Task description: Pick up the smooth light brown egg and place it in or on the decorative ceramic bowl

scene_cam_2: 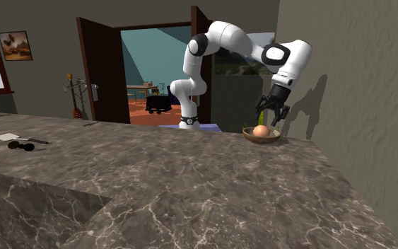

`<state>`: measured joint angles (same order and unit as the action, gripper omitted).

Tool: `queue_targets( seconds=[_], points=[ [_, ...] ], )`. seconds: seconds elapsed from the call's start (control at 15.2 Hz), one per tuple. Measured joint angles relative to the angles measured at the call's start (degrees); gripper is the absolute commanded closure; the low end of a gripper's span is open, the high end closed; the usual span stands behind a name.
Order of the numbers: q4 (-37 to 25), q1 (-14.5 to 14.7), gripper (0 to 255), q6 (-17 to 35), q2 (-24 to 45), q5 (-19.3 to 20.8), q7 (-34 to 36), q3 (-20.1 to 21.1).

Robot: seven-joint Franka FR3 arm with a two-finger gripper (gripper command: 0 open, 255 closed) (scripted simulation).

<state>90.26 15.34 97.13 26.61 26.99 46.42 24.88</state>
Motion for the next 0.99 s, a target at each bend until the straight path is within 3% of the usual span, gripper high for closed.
queue_targets(
  seconds=[0.26, 0.59, 0.99],
  points=[
    [0.00, 0.00, 0, 0.00, 0.00, 0.00, 0.00, 0.00],
    [-6.54, 1.81, 0, -6.01, 0.50, -0.44, -0.68, 0.49],
    [-8.16, 2.21, 0, -7.27, 0.93, -0.40, -0.87, 0.50]
  ],
)
